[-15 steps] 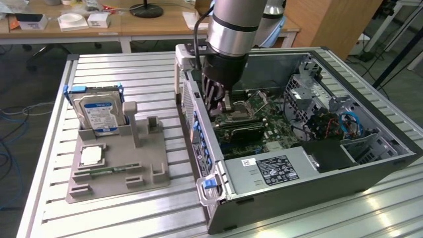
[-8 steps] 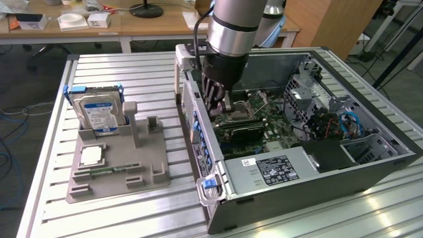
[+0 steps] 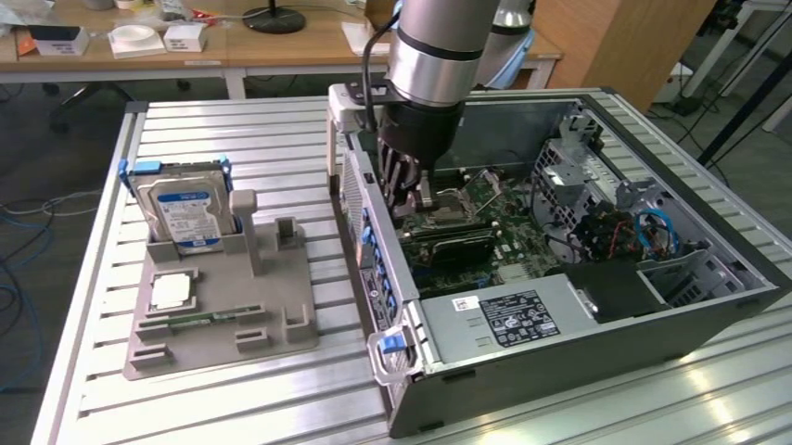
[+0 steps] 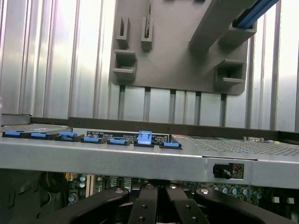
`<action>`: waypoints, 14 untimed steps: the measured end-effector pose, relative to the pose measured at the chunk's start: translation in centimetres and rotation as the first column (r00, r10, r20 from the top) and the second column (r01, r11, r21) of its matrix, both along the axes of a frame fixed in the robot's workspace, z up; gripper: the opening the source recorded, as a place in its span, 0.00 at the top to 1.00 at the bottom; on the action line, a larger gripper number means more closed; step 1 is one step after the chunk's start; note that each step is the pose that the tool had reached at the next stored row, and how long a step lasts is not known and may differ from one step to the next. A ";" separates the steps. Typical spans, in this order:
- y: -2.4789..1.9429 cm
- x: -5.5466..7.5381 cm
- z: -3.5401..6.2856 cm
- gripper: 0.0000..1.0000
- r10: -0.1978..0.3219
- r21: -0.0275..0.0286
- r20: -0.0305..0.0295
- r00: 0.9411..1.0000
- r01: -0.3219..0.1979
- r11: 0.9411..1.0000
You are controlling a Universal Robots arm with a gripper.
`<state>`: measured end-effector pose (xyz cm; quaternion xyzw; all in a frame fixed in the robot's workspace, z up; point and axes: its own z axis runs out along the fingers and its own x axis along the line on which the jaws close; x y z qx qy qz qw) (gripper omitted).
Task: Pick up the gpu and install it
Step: 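Press down on the gpu until it lock into place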
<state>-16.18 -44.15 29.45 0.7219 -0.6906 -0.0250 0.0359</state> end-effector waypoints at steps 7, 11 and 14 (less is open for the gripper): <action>0.03 0.2 0.35 0.89 0.000 0.007 -0.006 1.000 0.000 1.000; 0.01 0.6 0.60 0.89 0.002 0.006 -0.005 1.000 -0.002 1.000; 0.01 0.9 0.61 0.89 0.004 0.006 0.005 1.000 -0.004 1.000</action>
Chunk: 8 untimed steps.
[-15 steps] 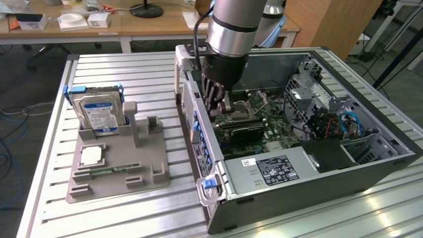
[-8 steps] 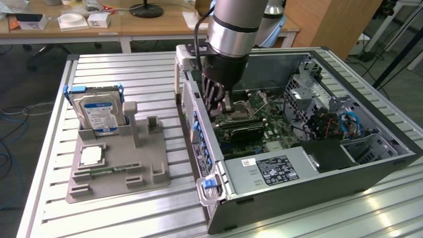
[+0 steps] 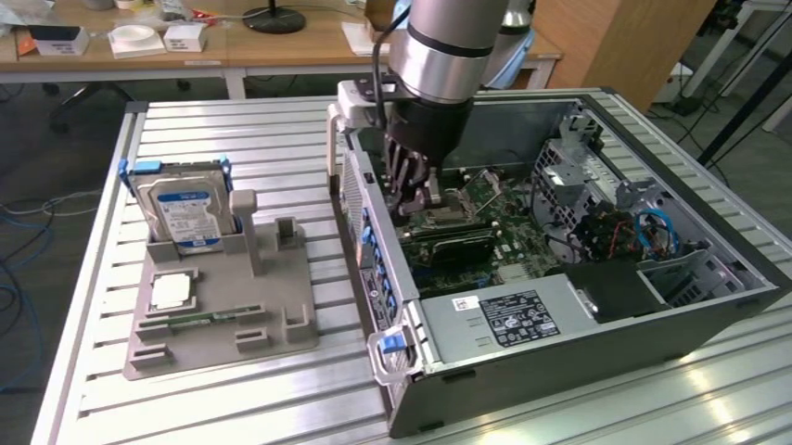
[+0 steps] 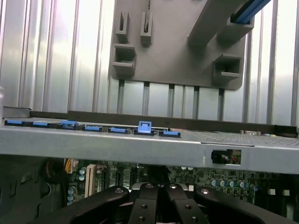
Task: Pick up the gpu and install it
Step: 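Press down on the gpu until it lock into place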
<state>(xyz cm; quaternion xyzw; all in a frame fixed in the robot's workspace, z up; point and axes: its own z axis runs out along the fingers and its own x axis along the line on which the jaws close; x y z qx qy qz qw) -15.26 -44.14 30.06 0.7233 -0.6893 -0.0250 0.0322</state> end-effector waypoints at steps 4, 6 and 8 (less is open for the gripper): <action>0.00 0.6 -0.02 0.89 0.003 0.000 0.009 1.000 -0.003 1.000; 0.00 1.0 -0.02 0.89 0.004 0.000 0.009 1.000 -0.004 1.000; 0.00 1.1 -0.02 0.89 0.005 0.000 0.009 1.000 -0.005 1.000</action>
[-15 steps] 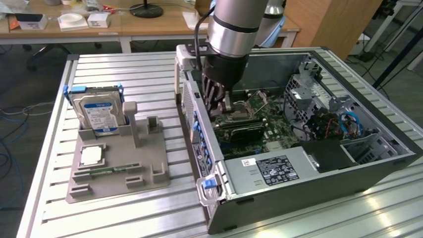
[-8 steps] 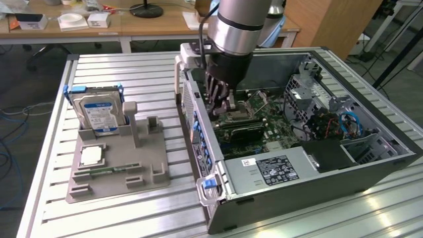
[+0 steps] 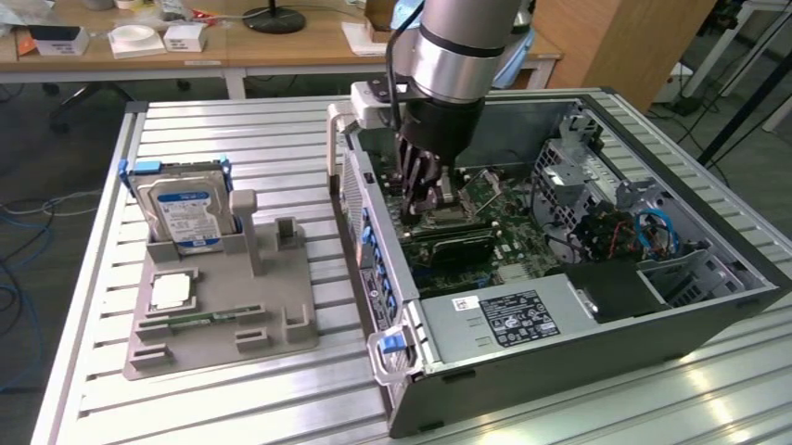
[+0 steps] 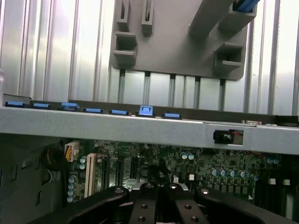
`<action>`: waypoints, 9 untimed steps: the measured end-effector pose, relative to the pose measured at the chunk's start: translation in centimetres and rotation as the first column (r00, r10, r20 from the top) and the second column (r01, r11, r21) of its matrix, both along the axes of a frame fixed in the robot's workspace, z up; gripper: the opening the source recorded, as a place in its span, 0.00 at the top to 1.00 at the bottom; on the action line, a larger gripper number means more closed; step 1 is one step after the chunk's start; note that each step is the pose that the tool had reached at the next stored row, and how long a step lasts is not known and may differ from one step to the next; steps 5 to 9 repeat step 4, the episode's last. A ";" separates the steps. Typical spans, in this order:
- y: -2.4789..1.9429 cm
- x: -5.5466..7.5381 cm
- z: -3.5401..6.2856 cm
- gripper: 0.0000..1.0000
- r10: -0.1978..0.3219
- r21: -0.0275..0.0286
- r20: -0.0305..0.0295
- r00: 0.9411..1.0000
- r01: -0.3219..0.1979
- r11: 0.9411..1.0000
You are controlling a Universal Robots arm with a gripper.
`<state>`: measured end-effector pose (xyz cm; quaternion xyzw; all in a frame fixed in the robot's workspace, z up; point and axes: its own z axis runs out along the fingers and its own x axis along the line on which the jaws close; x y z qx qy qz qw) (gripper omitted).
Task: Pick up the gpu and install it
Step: 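Press down on the gpu until it lock into place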
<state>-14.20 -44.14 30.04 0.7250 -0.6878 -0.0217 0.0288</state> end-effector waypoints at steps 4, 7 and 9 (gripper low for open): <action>0.00 0.0 0.00 0.89 0.000 0.000 0.000 1.000 0.000 1.000; 0.00 0.0 0.00 0.89 0.000 0.000 0.000 1.000 0.000 1.000; 0.00 0.0 0.00 0.89 0.000 0.000 0.000 1.000 0.000 1.000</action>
